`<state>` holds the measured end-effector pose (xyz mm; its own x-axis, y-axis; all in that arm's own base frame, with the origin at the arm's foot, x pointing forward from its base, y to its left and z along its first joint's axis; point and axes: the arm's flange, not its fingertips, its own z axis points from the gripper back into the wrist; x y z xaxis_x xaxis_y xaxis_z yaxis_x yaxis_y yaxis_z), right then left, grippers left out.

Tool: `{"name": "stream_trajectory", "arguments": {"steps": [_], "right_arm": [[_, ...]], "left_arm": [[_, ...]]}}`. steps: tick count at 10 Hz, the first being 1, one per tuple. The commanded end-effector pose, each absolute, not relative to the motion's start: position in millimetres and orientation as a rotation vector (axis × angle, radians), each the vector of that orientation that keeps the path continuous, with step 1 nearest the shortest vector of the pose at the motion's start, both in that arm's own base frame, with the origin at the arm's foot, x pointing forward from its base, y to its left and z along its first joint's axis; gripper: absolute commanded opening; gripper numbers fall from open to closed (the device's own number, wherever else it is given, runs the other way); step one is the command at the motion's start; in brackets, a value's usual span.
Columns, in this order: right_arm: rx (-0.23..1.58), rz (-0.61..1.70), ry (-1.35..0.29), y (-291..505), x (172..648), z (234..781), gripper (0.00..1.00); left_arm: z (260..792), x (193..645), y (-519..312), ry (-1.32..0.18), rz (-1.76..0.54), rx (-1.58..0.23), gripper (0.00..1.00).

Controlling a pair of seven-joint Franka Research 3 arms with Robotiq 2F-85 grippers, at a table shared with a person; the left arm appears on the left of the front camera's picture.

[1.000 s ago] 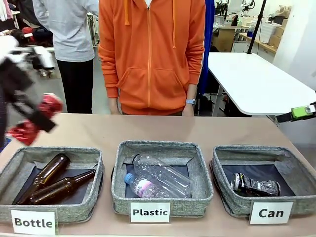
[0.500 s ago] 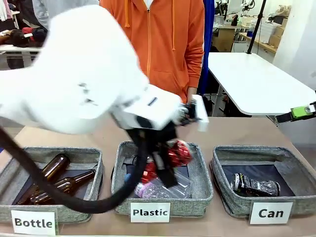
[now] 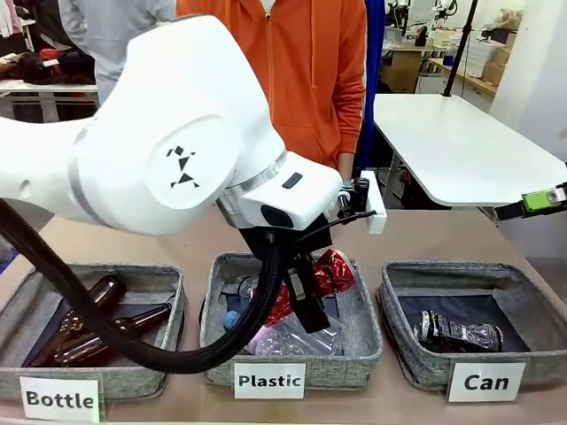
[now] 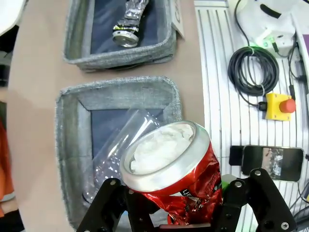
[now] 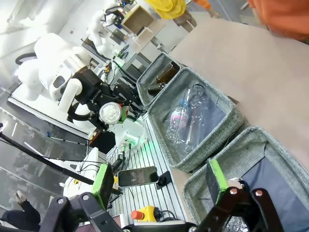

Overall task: Sort the can waste into the basket.
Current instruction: Pick up the can waste from the table and place it in the right Fabric basket.

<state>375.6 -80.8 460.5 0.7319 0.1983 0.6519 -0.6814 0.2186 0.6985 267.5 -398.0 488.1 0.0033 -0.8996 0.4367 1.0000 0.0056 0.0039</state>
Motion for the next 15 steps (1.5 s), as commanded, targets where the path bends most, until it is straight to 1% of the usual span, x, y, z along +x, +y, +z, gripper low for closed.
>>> {"name": "stream_trajectory", "arguments": {"steps": [1,2,3,4,5,6,7,9,10,11,12,13,14,15], "right_arm": [[1.199,0.657,-0.491,-80,374,460,1.0],[1.199,0.657,-0.491,-80,374,460,1.0],[1.206,0.642,-0.478,-81,376,460,1.0],[1.166,0.64,-0.35,-70,386,467,1.0],[1.202,0.589,-0.313,-81,375,466,1.0],[1.206,0.532,-0.308,-105,354,459,1.0],[1.19,0.464,-0.329,-134,327,450,1.0],[1.166,0.251,-0.469,-195,275,430,1.0],[1.136,0.152,-0.54,-220,256,423,1.0],[1.148,0.055,-0.632,-245,245,416,1.0],[1.143,-0.05,-0.684,-261,243,405,1.0],[1.151,-0.081,-0.712,-263,247,401,1.0],[1.141,-0.082,-0.754,-261,254,399,1.0],[1.131,-0.027,-0.673,-275,223,402,1.0]], "left_arm": [[486,263,-391,-0.361,-1.537,-0.361,0.02],[488,268,-398,-0.358,-1.537,-0.35,0.02],[485,271,-385,-0.494,-1.71,-0.345,0.02],[494,289,-409,-0.542,-1.818,-0.306,0.02],[507,307,-443,-0.577,-1.935,-0.277,0.02],[517,323,-484,-0.628,-2.022,-0.257,0.02],[516,334,-533,-0.615,-2.139,-0.234,0.02],[492,353,-620,-0.482,-2.315,-0.34,0.02],[479,355,-647,-0.414,-2.343,-0.441,0.02],[466,355,-662,-0.372,-2.356,-0.485,0.02],[452,356,-673,-0.336,-2.355,-0.491,0.02],[445,358,-678,-0.321,-2.35,-0.508,0.02],[440,360,-681,-0.343,-2.33,-0.465,0.02],[436,360,-684,-0.36,-2.305,-0.41,0.02]]}}
